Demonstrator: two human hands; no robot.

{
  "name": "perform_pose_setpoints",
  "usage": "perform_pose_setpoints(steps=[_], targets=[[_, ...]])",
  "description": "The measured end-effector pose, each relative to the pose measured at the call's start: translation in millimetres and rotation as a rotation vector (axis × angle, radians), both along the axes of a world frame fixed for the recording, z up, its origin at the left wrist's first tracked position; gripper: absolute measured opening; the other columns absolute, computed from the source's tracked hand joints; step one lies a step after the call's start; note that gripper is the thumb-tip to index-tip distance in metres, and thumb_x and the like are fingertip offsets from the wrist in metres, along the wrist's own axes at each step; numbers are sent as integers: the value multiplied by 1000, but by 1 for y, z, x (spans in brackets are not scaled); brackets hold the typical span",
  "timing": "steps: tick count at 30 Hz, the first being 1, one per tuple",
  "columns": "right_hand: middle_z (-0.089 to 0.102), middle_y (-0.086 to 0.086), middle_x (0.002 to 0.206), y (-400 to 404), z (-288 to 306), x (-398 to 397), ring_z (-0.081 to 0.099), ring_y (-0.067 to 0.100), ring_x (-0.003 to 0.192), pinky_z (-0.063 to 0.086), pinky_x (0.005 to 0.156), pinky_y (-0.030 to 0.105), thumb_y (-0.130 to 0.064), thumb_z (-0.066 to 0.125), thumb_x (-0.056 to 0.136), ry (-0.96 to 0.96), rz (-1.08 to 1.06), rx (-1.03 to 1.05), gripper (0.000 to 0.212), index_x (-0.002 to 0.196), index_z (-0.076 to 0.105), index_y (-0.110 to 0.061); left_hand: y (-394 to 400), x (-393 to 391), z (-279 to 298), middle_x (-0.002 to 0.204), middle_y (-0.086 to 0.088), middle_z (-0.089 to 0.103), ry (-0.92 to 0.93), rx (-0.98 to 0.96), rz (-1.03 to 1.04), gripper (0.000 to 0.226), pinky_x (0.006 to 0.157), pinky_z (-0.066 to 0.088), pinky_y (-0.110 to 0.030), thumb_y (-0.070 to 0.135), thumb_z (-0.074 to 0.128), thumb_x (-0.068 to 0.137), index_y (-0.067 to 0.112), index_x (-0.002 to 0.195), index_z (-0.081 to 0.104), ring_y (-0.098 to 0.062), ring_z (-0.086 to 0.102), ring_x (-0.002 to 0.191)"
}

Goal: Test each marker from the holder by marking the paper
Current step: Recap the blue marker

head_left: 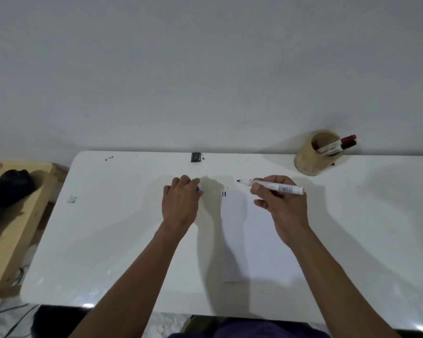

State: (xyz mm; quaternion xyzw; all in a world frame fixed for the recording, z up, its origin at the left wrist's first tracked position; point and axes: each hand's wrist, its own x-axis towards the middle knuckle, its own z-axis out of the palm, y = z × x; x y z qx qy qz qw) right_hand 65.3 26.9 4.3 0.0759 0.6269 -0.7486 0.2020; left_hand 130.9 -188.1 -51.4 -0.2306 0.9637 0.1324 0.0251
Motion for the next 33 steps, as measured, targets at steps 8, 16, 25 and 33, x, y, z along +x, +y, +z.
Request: perform_pose_setpoints(steps=[8,16,25,33], targets=[[79,12,92,2,9,8,74,23,83,58,72,34,5,75,84,5,-32,-12,14,90,74,-7,-3,13,2,92,-9,73,122,177,152,12,80,48,-36,14,60,97,7,99,69,-29,65,84],[77,7,77,-23,45,44,76,19,71,58,59,24,-12,73,91,256,-9,75,7,89,73,-5,16,62,65,78,12,72,485,1131,472,9,78,53,-32,18,68,92,18,94,77,-4,62,74],[78,3,75,-39,59,90,76,16,67,58,61,23,-17,74,90,329,39,116,14,87,74,-3,24,101,90,80,7,69,525,1318,406,29,85,52,-40,39,68,77,17,94,77,-8,61,78],[78,1,75,-43,64,111,76,14,67,59,60,22,-29,73,85,348,51,147,27,87,74,-2,24,116,98,84,2,69,504,1308,288,26,85,51,-40,37,68,79,19,95,78,-11,59,79]])
